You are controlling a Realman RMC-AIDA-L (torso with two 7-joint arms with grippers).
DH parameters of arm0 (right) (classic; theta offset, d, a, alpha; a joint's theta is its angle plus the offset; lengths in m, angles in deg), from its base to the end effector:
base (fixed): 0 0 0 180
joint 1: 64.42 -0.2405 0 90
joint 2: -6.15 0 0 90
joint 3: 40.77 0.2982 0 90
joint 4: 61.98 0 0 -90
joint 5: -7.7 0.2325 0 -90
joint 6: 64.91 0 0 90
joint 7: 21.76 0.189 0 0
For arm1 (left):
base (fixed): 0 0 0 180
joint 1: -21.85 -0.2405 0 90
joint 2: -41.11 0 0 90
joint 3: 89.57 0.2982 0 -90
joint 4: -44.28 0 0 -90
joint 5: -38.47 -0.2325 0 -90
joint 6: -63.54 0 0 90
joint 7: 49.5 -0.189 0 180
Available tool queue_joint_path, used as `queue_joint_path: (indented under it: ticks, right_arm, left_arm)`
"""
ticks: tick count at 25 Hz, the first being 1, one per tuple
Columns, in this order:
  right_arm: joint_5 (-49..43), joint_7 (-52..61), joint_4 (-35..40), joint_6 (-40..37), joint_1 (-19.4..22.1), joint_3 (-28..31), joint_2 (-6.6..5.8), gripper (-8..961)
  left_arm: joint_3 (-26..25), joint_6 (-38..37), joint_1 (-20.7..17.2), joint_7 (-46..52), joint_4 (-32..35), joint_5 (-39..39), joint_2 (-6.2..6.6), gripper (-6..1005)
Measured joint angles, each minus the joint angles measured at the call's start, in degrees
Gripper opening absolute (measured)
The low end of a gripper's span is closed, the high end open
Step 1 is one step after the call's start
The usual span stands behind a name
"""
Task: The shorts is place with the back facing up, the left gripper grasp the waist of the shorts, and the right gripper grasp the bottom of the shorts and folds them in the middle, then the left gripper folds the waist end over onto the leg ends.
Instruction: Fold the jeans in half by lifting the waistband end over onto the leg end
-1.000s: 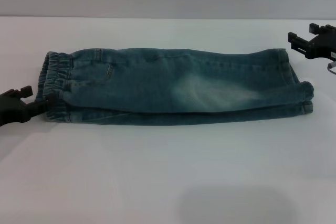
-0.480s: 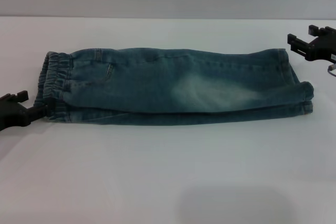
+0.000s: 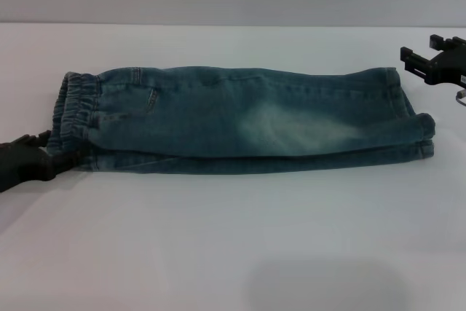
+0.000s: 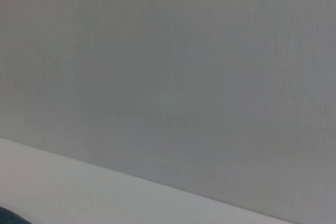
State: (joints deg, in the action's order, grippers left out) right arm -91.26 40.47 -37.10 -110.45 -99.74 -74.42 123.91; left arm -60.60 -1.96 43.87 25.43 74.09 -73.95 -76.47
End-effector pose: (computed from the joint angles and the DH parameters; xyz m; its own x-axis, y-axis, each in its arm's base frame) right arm 0.3680 0.4880 -0.0230 0.7887 -0.3228 -0.5232 -0.6148 -0.4085 -0.6746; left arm -0.4272 0.3738 -0.0301 0.6468 0.5046 0.5719 0.7620 -0.4588 -0.4570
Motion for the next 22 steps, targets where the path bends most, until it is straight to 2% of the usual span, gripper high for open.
queue_joint_path:
  ticks: [5, 13, 22]
  right_arm:
    - [0.0, -0.1, 0.0, 0.2, 0.0, 0.0, -0.1, 592]
    - [0.6, -1.6, -0.4, 0.5, -0.2, 0.0, -0.14, 592]
    - [0.8, -1.6, -0.3, 0.6, 0.0, 0.1, -0.17, 593]
  left_arm:
    - [1.1, -0.1, 0.0, 0.1, -0.2, 0.1, 0.0, 843]
    - [0.5, -0.5, 0.0, 3.6, 0.0, 0.6, -0.02, 705]
    - [2.0, -1.0, 0.1, 2.8, 0.2, 0.6, 0.0, 477]
